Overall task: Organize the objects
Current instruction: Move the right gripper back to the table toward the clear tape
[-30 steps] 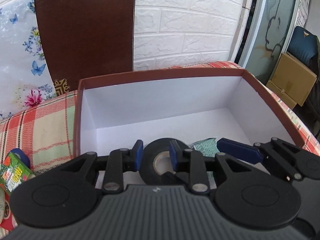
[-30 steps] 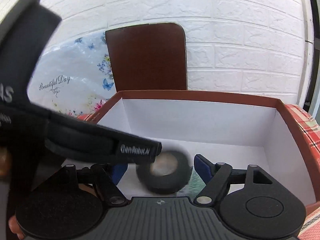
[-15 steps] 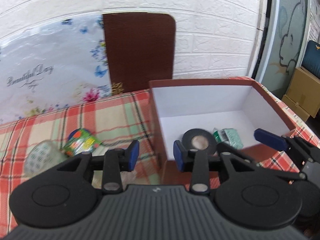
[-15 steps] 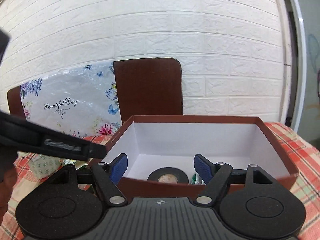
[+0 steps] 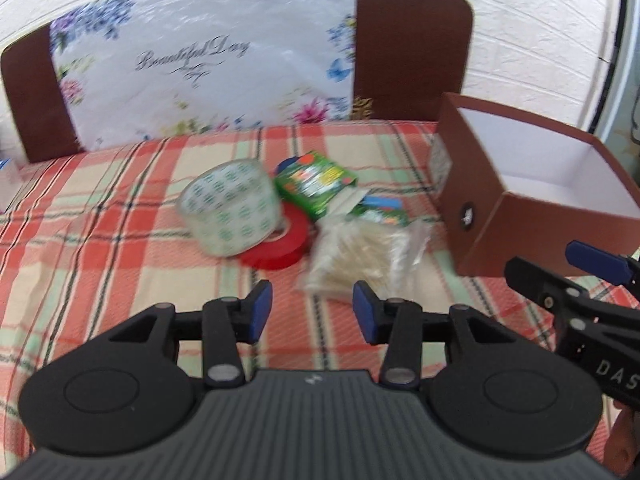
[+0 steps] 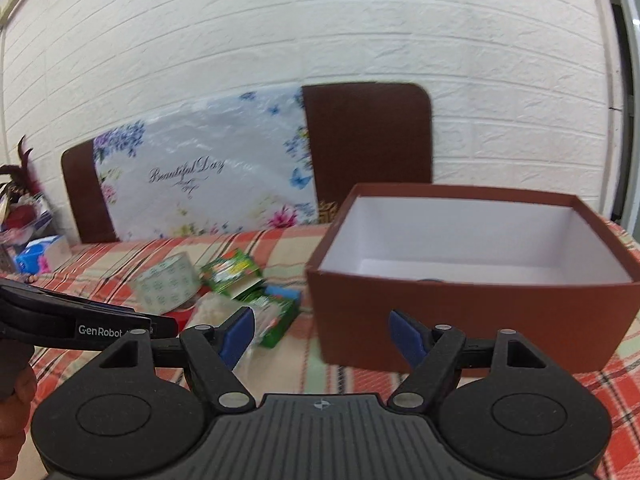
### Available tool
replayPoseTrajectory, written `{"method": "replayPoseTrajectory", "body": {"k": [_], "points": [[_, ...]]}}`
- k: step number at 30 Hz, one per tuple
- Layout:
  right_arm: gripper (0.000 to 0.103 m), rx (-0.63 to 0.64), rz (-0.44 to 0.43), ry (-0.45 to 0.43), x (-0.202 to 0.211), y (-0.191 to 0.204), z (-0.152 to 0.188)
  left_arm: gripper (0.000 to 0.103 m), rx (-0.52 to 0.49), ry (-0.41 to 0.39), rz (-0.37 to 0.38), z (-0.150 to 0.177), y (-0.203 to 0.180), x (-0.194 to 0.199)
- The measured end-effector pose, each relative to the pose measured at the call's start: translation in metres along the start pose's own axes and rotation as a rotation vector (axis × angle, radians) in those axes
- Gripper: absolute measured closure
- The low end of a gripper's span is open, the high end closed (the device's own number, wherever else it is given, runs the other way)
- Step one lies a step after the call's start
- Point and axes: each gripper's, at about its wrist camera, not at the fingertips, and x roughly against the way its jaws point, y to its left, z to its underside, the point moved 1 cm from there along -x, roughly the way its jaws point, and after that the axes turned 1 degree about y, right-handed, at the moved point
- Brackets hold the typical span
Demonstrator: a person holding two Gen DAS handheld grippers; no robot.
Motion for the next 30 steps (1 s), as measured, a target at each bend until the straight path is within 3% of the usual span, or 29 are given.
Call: {"method": "replayPoseTrajectory", "body": {"k": [15,25,30], "points": [[0.029,0.104,-0.059,0.095,-0.018,0.058,0.011,0.049,0.095,0.039,-0.078,0.026,0.060,-0.013],[0.029,0.185,-0.109,0.139,-0.041,0.093,0.013,0.045,0.147,0.037,-0.125,0.029,0.104,-0.024],[0.029,0.235,-0.140,0.143,-0.056,0.113,0.012,0.038,0.188,0.005,-0.180,0.035,0.133,-0.031]]}}
